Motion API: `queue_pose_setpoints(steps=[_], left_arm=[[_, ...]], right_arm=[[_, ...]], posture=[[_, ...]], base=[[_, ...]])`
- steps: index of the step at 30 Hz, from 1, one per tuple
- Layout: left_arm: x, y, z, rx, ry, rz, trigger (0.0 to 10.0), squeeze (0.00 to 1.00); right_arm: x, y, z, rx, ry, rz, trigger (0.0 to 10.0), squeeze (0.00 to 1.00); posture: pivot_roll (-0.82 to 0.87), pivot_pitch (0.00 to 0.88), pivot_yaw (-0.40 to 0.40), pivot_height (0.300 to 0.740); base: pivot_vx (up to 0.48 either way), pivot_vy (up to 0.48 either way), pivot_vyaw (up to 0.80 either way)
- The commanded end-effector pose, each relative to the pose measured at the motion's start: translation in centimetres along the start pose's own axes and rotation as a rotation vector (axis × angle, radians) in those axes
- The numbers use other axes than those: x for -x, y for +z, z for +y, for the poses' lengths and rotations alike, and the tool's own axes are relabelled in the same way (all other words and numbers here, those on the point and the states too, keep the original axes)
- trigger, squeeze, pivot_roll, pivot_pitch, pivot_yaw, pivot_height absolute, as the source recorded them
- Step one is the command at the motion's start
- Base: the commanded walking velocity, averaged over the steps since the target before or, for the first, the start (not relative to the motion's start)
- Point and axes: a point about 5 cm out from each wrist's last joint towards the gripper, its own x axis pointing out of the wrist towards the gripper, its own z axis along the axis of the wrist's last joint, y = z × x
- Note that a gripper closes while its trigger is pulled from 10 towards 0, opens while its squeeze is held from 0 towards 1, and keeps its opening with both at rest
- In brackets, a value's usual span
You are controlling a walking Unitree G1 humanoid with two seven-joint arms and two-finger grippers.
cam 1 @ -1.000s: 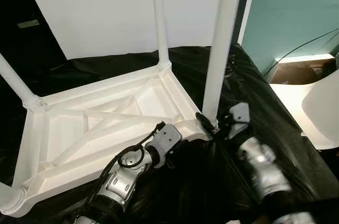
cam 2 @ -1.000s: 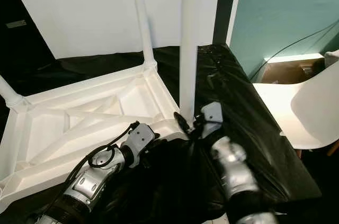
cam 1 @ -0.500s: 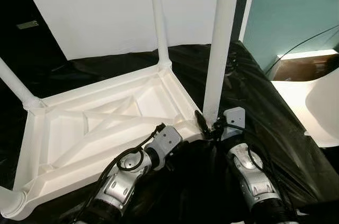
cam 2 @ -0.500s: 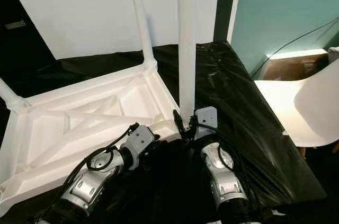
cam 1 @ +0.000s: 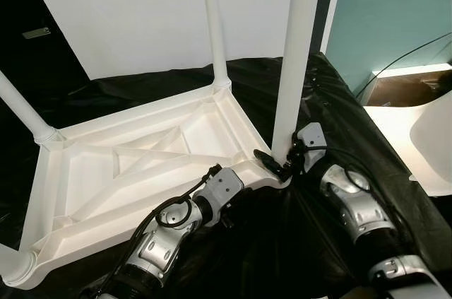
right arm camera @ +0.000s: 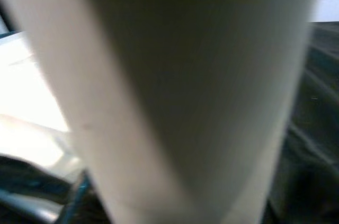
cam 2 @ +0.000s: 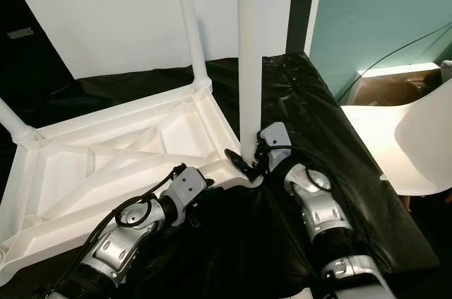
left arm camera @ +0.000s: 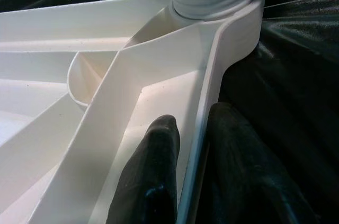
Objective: Building children table
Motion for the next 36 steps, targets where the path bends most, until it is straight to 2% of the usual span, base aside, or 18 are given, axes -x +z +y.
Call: queue_pose_setpoints(steps=[1, 6, 8, 9, 10, 12, 16, 20, 23, 24, 26, 27, 28, 29, 31, 32, 34, 36], left_arm=[[1.1, -5.5, -1.6, 0.084, -0.089, 0.261, 10.0, 0.00], [1.1, -5.5, -1.7, 0.087, -0.087, 0.257, 10.0, 0.00], [1.1, -5.4, -1.7, 0.086, -0.086, 0.256, 10.0, 0.00], [1.0, -5.4, -1.6, 0.087, -0.082, 0.253, 10.0, 0.00], [1.0, -5.4, -1.6, 0.087, -0.082, 0.253, 10.0, 0.00], [0.8, -5.2, -1.5, 0.088, -0.077, 0.248, 10.0, 0.00], [0.6, -5.0, -1.5, 0.090, -0.078, 0.241, 10.0, 0.00], [0.5, -5.0, -1.7, 0.091, -0.081, 0.240, 10.0, 0.00], [0.5, -5.1, -1.8, 0.093, -0.084, 0.241, 10.0, 0.00], [0.6, -5.1, -1.8, 0.094, -0.085, 0.243, 10.0, 0.00], [0.7, -5.2, -1.8, 0.094, -0.086, 0.245, 10.0, 0.00], [0.7, -5.2, -1.7, 0.092, -0.086, 0.246, 10.0, 0.00], [0.7, -5.2, -1.7, 0.092, -0.086, 0.246, 10.0, 0.00], [0.7, -5.1, -1.7, 0.091, -0.086, 0.246, 10.0, 0.00], [0.7, -5.1, -1.6, 0.092, -0.085, 0.246, 10.0, 0.00], [0.7, -5.3, -1.7, 0.092, -0.087, 0.249, 10.0, 0.00], [0.8, -5.3, -1.8, 0.093, -0.089, 0.251, 10.0, 0.00], [0.7, -5.5, -2.0, 0.093, -0.096, 0.254, 10.0, 0.00]], right_arm=[[0.7, -0.5, -0.8, -0.006, -0.007, 0.041, 0.0, 0.00], [0.7, -1.2, 0.2, -0.056, -0.007, 0.037, 0.0, 0.00], [0.6, -1.5, 0.8, -0.063, -0.123, 0.008, 0.0, 0.00], [0.7, -1.5, 0.8, -0.060, -0.271, -0.017, 0.0, 0.00], [0.7, -1.5, 0.8, -0.060, -0.271, -0.017, 0.0, 0.00], [1.1, -1.8, 0.8, -0.059, -0.449, -0.040, 0.0, 0.00], [1.4, -2.2, 1.9, -0.110, -0.546, -0.048, 0.0, 0.00], [1.3, -2.1, 2.0, -0.155, -0.616, -0.067, 0.0, 0.00], [1.1, -2.0, 2.0, -0.138, -0.632, -0.064, 0.0, 0.00], [0.7, -2.0, 2.1, -0.103, -0.610, -0.045, 10.0, 0.00], [0.5, -2.1, 2.2, -0.072, -0.588, -0.029, 10.0, 0.00], [0.2, -2.0, 2.5, -0.087, -0.526, -0.034, 10.0, 0.44], [0.2, -2.0, 2.5, -0.087, -0.526, -0.034, 10.0, 0.44], [0.0, -1.9, 2.7, -0.089, -0.466, -0.045, 10.0, 1.00], [-0.1, -1.9, 2.7, -0.095, -0.418, -0.043, 10.0, 1.00], [-0.1, -1.6, 2.1, -0.093, -0.376, -0.043, 10.0, 0.00], [0.0, -1.5, 1.6, -0.088, -0.356, -0.040, 10.0, 0.00], [0.2, -1.0, 0.7, -0.088, -0.251, -0.025, 10.0, 0.00]], posture=[[-0.01, 0.000, 0.063, 0.740], [-0.01, 0.000, 0.059, 0.740], [-0.01, 0.000, 0.055, 0.740], [-0.01, 0.000, 0.047, 0.740], [-0.01, 0.000, 0.047, 0.740], [-0.02, 0.000, 0.044, 0.740], [-0.02, 0.000, 0.040, 0.740], [-0.02, 0.000, 0.044, 0.740], [-0.02, 0.000, 0.049, 0.740], [-0.02, 0.000, 0.054, 0.740], [-0.02, 0.000, 0.054, 0.740], [-0.02, 0.000, 0.052, 0.740], [-0.02, 0.000, 0.052, 0.740], [-0.01, 0.000, 0.053, 0.740], [-0.02, 0.000, 0.053, 0.740], [-0.02, 0.000, 0.052, 0.740], [-0.02, 0.000, 0.052, 0.740], [-0.03, 0.000, 0.049, 0.740]], base=[[0.000, 0.000, 0.00], [0.000, 0.000, 0.00], [0.000, 0.000, 0.00], [0.000, 0.000, 0.00], [0.000, 0.000, 0.00], [0.000, 0.000, 0.00], [0.000, 0.000, 0.00], [0.000, 0.000, 0.00], [0.000, 0.000, 0.00], [0.000, 0.000, 0.00], [0.000, 0.000, 0.00], [0.000, 0.000, 0.00], [0.000, 0.000, 0.00], [0.000, 0.000, 0.00], [0.000, 0.000, 0.00], [0.000, 0.000, 0.00], [0.000, 0.000, 0.00], [0.000, 0.000, 0.00]])
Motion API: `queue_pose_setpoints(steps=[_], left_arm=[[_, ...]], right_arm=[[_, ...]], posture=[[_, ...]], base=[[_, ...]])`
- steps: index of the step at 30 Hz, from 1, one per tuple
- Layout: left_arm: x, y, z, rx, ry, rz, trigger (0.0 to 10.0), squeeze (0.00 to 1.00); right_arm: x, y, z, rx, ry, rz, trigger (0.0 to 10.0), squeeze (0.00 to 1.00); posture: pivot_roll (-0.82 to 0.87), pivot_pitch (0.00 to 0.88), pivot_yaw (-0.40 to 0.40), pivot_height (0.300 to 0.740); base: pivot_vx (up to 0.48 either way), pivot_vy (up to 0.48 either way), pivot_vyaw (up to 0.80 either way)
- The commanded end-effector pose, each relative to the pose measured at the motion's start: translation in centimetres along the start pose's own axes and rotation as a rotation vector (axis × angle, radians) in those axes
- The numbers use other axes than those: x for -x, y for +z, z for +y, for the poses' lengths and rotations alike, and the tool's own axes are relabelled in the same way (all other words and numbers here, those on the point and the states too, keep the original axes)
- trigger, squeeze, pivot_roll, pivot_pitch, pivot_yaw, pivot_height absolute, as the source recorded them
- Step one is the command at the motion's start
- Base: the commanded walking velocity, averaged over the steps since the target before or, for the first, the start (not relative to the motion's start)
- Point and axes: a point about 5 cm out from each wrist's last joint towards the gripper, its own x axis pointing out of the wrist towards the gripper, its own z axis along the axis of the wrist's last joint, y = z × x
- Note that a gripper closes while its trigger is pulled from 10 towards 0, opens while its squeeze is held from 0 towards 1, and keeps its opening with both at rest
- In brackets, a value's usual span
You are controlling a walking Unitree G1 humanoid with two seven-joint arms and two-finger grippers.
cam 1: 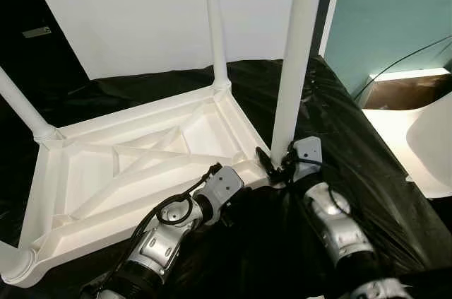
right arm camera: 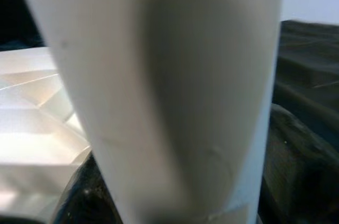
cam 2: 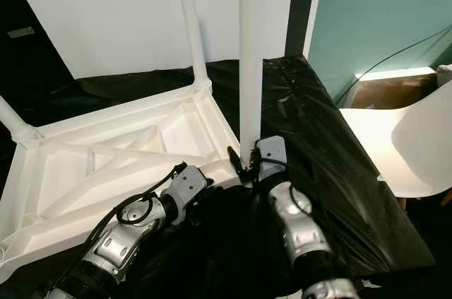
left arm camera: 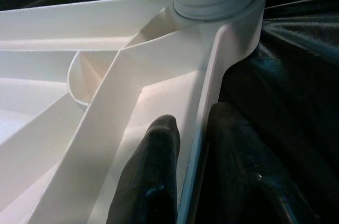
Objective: Building children table
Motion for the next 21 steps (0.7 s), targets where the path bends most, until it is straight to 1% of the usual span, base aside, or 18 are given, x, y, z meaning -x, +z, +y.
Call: queue_pose_setpoints(steps=[1, 3, 5, 6, 8, 9, 11, 12, 13, 14, 18, 19, 21], left_arm=[[0.8, -5.4, -2.2, 0.082, -0.097, 0.239, 10.0, 0.00], [0.7, -5.4, -2.4, 0.080, -0.103, 0.239, 10.0, 0.00], [0.4, -5.2, -2.5, 0.078, -0.109, 0.234, 10.0, 0.00], [0.4, -5.2, -2.5, 0.078, -0.109, 0.234, 10.0, 0.00], [0.2, -5.1, -2.6, 0.076, -0.117, 0.228, 10.0, 0.00], [0.2, -5.1, -2.6, 0.076, -0.117, 0.228, 10.0, 0.00], [0.1, -5.0, -2.7, 0.072, -0.125, 0.226, 10.0, 0.00], [0.0, -5.0, -2.7, 0.072, -0.127, 0.225, 10.0, 0.00], [0.0, -5.0, -2.7, 0.072, -0.127, 0.225, 10.0, 0.00], [0.0, -5.0, -2.7, 0.072, -0.128, 0.224, 10.0, 0.00], [0.0, -4.9, -2.7, 0.071, -0.128, 0.223, 10.0, 0.00], [-0.1, -4.9, -2.8, 0.072, -0.129, 0.222, 10.0, 0.00], [-0.1, -4.9, -2.8, 0.072, -0.127, 0.220, 10.0, 0.00]], right_arm=[[0.0, 0.2, -1.0, -0.013, 0.023, 0.017, 10.0, 0.00], [0.2, 0.5, -1.4, -0.004, 0.128, 0.041, 10.0, 0.00], [0.5, 0.8, -1.9, 0.023, 0.207, 0.058, 10.0, 0.00], [0.5, 0.8, -1.9, 0.023, 0.207, 0.058, 10.0, 0.00], [0.8, 1.1, -2.7, 0.079, 0.263, 0.068, 10.0, 0.00], [0.8, 1.1, -2.7, 0.079, 0.263, 0.068, 10.0, 0.00], [1.1, 1.2, -3.2, 0.156, 0.317, 0.088, 10.0, 0.00], [1.2, 1.1, -3.4, 0.164, 0.340, 0.099, 4.5, 0.00], [1.2, 1.1, -3.4, 0.164, 0.340, 0.099, 4.5, 0.00], [1.4, 1.0, -3.5, 0.163, 0.363, 0.110, 0.0, 0.00], [1.7, 0.8, -3.7, 0.147, 0.396, 0.128, 0.0, 0.00], [2.0, 0.3, -3.8, 0.134, 0.424, 0.193, 0.0, 0.00], [2.1, 0.0, -3.7, 0.105, 0.415, 0.223, 0.0, 0.00]], posture=[[-0.03, 0.000, 0.049, 0.740], [-0.04, 0.000, 0.048, 0.740], [-0.05, 0.000, 0.045, 0.740], [-0.05, 0.000, 0.045, 0.740], [-0.05, 0.000, 0.043, 0.740], [-0.05, 0.000, 0.043, 0.740], [-0.06, 0.000, 0.043, 0.740], [-0.06, 0.000, 0.043, 0.740], [-0.06, 0.000, 0.043, 0.740], [-0.06, 0.000, 0.043, 0.740], [-0.06, 0.000, 0.043, 0.740], [-0.06, 0.000, 0.037, 0.740], [-0.05, 0.000, 0.031, 0.740]], base=[[0.000, 0.000, 0.00], [0.000, 0.000, 0.00], [0.000, 0.000, 0.00], [0.000, 0.000, 0.00], [0.000, 0.000, 0.00], [0.000, 0.000, 0.00], [0.000, 0.000, 0.00], [0.000, 0.000, 0.00], [0.000, 0.000, 0.00], [0.000, 0.000, 0.00], [0.000, 0.000, 0.00], [0.000, 0.000, 0.00], [0.000, 0.000, 0.00]])
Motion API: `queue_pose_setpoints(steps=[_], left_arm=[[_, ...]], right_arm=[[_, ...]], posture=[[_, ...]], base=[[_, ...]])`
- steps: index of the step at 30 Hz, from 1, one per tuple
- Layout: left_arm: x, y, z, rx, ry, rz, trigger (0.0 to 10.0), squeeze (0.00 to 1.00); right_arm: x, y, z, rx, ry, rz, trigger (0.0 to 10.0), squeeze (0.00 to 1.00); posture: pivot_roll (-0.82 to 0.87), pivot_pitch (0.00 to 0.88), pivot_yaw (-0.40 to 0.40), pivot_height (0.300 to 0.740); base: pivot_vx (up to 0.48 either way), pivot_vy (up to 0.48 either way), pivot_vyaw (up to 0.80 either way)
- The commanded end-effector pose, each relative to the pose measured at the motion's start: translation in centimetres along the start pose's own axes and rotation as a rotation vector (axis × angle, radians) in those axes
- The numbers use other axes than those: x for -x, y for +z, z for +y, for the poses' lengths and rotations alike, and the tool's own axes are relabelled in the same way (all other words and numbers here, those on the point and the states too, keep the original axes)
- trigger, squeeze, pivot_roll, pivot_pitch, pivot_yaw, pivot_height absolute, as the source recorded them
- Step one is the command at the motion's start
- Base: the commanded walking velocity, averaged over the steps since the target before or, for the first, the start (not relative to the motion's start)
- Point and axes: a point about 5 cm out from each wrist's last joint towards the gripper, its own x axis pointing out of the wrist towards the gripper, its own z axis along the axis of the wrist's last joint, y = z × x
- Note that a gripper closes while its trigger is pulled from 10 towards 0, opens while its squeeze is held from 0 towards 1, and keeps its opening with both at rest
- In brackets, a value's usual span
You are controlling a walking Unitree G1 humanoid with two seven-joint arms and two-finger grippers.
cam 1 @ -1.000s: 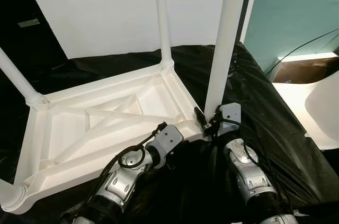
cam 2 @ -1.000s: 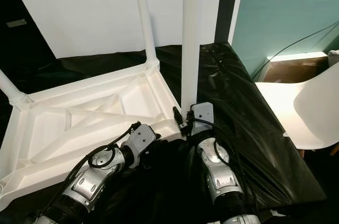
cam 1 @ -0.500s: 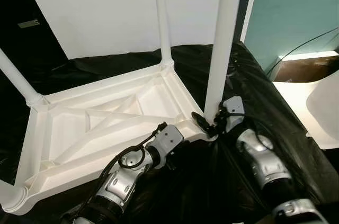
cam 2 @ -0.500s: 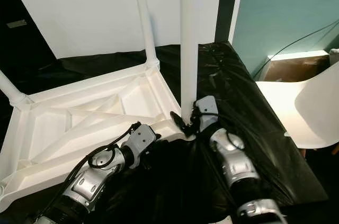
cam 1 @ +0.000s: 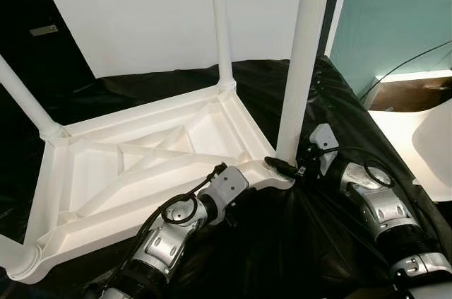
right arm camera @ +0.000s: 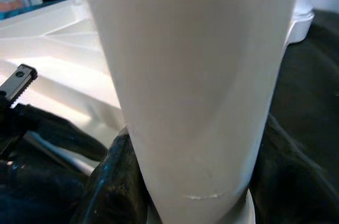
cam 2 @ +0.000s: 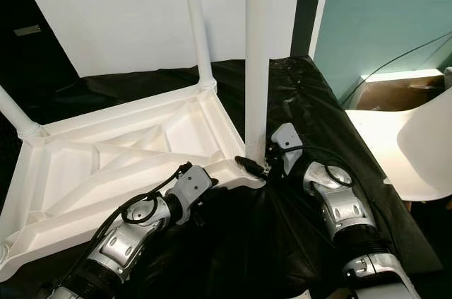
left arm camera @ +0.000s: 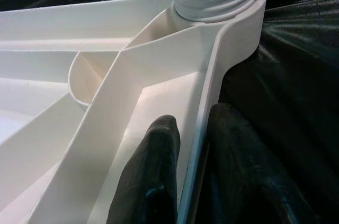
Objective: Building children table
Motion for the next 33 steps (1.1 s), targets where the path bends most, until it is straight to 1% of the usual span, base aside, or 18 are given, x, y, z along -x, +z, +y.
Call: queue_pose_setpoints(steps=[1, 6, 7, 8, 9, 10, 11, 12, 13, 14, 18, 23, 24, 25, 26, 27, 32, 33], left_arm=[[0.6, -5.3, -2.3, 0.082, -0.103, 0.228, 10.0, 0.00], [0.6, -5.4, -2.4, 0.089, -0.097, 0.228, 10.0, 0.00], [0.6, -5.4, -2.5, 0.090, -0.097, 0.228, 10.0, 0.00], [0.6, -5.4, -2.5, 0.090, -0.097, 0.228, 10.0, 0.00], [0.6, -5.4, -2.5, 0.092, -0.096, 0.227, 10.0, 0.00], [0.6, -5.4, -2.5, 0.092, -0.096, 0.227, 10.0, 0.00], [0.5, -5.4, -2.5, 0.096, -0.090, 0.226, 10.0, 0.00], [0.5, -5.4, -2.5, 0.098, -0.086, 0.225, 10.0, 0.00], [0.5, -5.4, -2.5, 0.098, -0.086, 0.225, 10.0, 0.00], [0.4, -5.3, -2.5, 0.101, -0.087, 0.221, 10.0, 0.00], [0.3, -5.3, -2.7, 0.104, -0.091, 0.220, 10.0, 0.00], [0.4, -5.4, -2.7, 0.105, -0.092, 0.223, 10.0, 0.00], [0.4, -5.4, -2.7, 0.105, -0.091, 0.224, 10.0, 0.00], [0.4, -5.4, -2.7, 0.105, -0.090, 0.224, 10.0, 0.00], [0.3, -5.4, -2.6, 0.106, -0.088, 0.223, 10.0, 0.00], [0.3, -5.4, -2.6, 0.105, -0.087, 0.223, 10.0, 0.00], [0.2, -5.3, -2.4, 0.102, -0.087, 0.219, 10.0, 0.00], [0.1, -5.2, -2.4, 0.101, -0.088, 0.218, 10.0, 0.00]], right_arm=[[0.7, -1.8, 0.3, -0.067, -0.011, 0.096, 0.0, 0.00], [0.4, -2.1, 1.3, -0.122, -0.038, 0.086, 0.0, 0.00], [0.1, -2.1, 1.8, -0.072, -0.119, 0.059, 0.0, 0.00], [0.1, -2.1, 1.8, -0.072, -0.119, 0.059, 0.0, 0.00], [-0.3, -2.0, 2.0, -0.047, -0.252, 0.012, 0.0, 0.00], [-0.3, -2.0, 2.0, -0.047, -0.252, 0.012, 0.0, 0.00], [-0.2, -1.7, 1.9, -0.049, -0.455, -0.049, 0.0, 0.00], [0.1, -1.5, 2.1, -0.058, -0.589, -0.093, 0.0, 0.00], [0.1, -1.5, 2.1, -0.058, -0.589, -0.093, 0.0, 0.00], [0.2, -1.3, 2.8, -0.075, -0.665, -0.128, 0.0, 0.00], [0.1, -0.9, 3.5, -0.098, -0.695, -0.154, 0.0, 0.00], [-0.2, -0.9, 3.3, -0.131, -0.686, -0.137, 0.0, 0.00], [-0.5, -1.0, 3.5, -0.136, -0.667, -0.123, 10.0, 0.00], [-0.6, -1.0, 3.7, -0.128, -0.655, -0.116, 10.0, 0.00], [-0.7, -1.0, 3.8, -0.121, -0.644, -0.117, 10.0, 0.75], [-0.6, -1.0, 3.8, -0.119, -0.631, -0.120, 10.0, 1.00], [-0.6, -0.9, 3.4, -0.071, -0.588, -0.125, 10.0, 1.00], [-0.5, -0.7, 2.9, -0.042, -0.560, -0.127, 10.0, 0.00]], posture=[[-0.05, 0.000, 0.027, 0.740], [-0.05, 0.000, 0.015, 0.740], [-0.04, 0.000, 0.007, 0.740], [-0.04, 0.000, 0.007, 0.740], [-0.04, 0.000, 0.005, 0.740], [-0.04, 0.000, 0.005, 0.740], [-0.04, 0.000, 0.005, 0.740], [-0.04, 0.000, 0.008, 0.740], [-0.04, 0.000, 0.008, 0.740], [-0.04, 0.000, 0.009, 0.740], [-0.05, 0.000, 0.012, 0.740], [-0.05, 0.000, 0.012, 0.740], [-0.05, 0.000, 0.011, 0.740], [-0.05, 0.000, 0.012, 0.740], [-0.06, 0.000, 0.014, 0.740], [-0.06, 0.000, 0.013, 0.740], [-0.07, 0.000, 0.018, 0.740], [-0.07, 0.000, 0.019, 0.740]], base=[[0.000, 0.000, 0.00], [0.000, 0.000, 0.00], [0.000, 0.000, 0.00], [0.000, 0.000, 0.00], [0.000, 0.000, 0.00], [0.000, 0.000, 0.00], [0.000, 0.000, 0.00], [0.000, 0.000, 0.00], [0.000, 0.000, 0.00], [0.000, 0.000, 0.00], [0.000, 0.000, 0.00], [0.000, 0.000, 0.00], [0.000, 0.000, 0.00], [0.000, 0.000, 0.00], [0.000, 0.000, 0.00], [0.000, 0.000, 0.00], [0.000, 0.000, 0.00], [0.000, 0.000, 0.00]])
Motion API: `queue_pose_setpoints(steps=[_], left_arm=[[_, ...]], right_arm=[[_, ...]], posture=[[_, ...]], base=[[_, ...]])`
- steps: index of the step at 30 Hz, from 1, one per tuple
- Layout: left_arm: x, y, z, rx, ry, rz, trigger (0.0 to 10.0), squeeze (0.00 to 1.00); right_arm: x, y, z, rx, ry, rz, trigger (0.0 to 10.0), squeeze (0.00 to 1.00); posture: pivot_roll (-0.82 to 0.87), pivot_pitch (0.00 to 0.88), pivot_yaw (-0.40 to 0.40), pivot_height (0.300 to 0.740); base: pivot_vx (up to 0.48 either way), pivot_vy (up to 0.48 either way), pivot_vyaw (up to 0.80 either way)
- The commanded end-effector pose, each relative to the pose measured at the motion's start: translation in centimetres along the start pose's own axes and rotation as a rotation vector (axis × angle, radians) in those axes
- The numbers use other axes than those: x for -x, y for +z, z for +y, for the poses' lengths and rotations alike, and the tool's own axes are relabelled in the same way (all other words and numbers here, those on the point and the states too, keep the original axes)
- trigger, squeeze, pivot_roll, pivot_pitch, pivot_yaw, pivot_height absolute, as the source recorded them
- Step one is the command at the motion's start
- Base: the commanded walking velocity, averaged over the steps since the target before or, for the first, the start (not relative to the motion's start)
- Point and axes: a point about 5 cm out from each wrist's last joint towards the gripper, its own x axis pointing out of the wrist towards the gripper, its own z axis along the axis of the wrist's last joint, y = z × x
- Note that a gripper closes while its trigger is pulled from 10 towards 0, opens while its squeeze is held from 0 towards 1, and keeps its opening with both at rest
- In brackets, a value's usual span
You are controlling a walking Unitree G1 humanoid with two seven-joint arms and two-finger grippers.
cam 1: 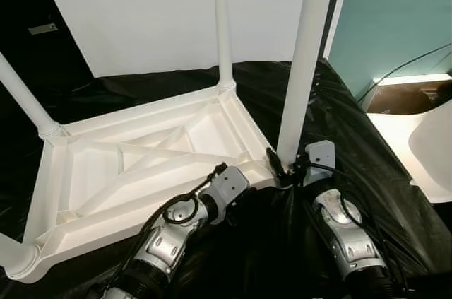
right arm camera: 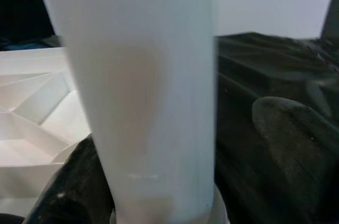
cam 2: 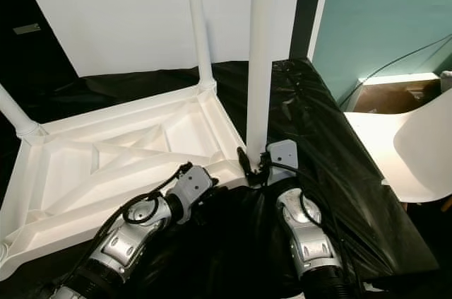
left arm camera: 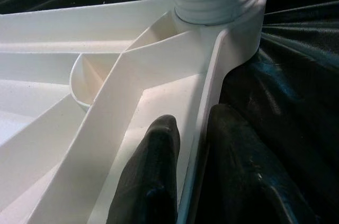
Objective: Building children table
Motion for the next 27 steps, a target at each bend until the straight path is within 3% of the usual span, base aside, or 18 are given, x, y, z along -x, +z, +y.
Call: queue_pose_setpoints(steps=[1, 7, 10, 11, 12, 13, 16, 27], left_arm=[[0.3, -5.1, -2.5, 0.095, -0.099, 0.222, 10.0, 0.00], [0.2, -5.0, -2.4, 0.089, -0.101, 0.220, 10.0, 0.00], [0.2, -5.0, -2.3, 0.086, -0.100, 0.220, 10.0, 0.00], [0.2, -5.0, -2.3, 0.086, -0.100, 0.220, 10.0, 0.00], [0.2, -5.0, -2.2, 0.085, -0.099, 0.220, 10.0, 0.00], [0.2, -5.0, -2.2, 0.084, -0.097, 0.220, 10.0, 0.00], [0.2, -4.9, -2.1, 0.084, -0.093, 0.218, 10.0, 0.00], [0.3, -5.1, -2.1, 0.085, -0.089, 0.221, 10.0, 0.00]], right_arm=[[-0.5, 0.6, -0.9, 0.036, 0.049, -0.029, 10.0, 0.00], [-1.1, 1.4, -3.0, 0.041, 0.198, -0.023, 10.0, 0.00], [-1.4, 1.6, -4.3, 0.022, 0.361, 0.044, 10.0, 0.00], [-1.4, 1.6, -4.3, 0.022, 0.361, 0.044, 10.0, 0.00], [-1.2, 1.7, -4.4, 0.035, 0.433, 0.055, 2.6, 0.00], [-0.9, 1.6, -4.3, 0.034, 0.492, 0.072, 0.0, 0.00], [-0.4, 1.1, -4.1, 0.042, 0.581, 0.104, 0.0, 0.00], [0.2, 0.0, -3.9, 0.012, 0.619, 0.161, 0.0, 0.00]], posture=[[-0.07, 0.000, 0.020, 0.740], [-0.07, 0.000, 0.023, 0.740], [-0.07, 0.000, 0.024, 0.740], [-0.07, 0.000, 0.024, 0.740], [-0.06, 0.000, 0.024, 0.740], [-0.06, 0.000, 0.022, 0.740], [-0.06, 0.000, 0.020, 0.740], [-0.06, 0.000, 0.021, 0.740]], base=[[0.000, 0.000, 0.00], [0.000, 0.000, 0.00], [0.000, 0.000, 0.00], [0.000, 0.000, 0.00], [0.000, 0.000, 0.00], [0.000, 0.000, 0.00], [0.000, 0.000, 0.00], [0.000, 0.000, 0.00]])
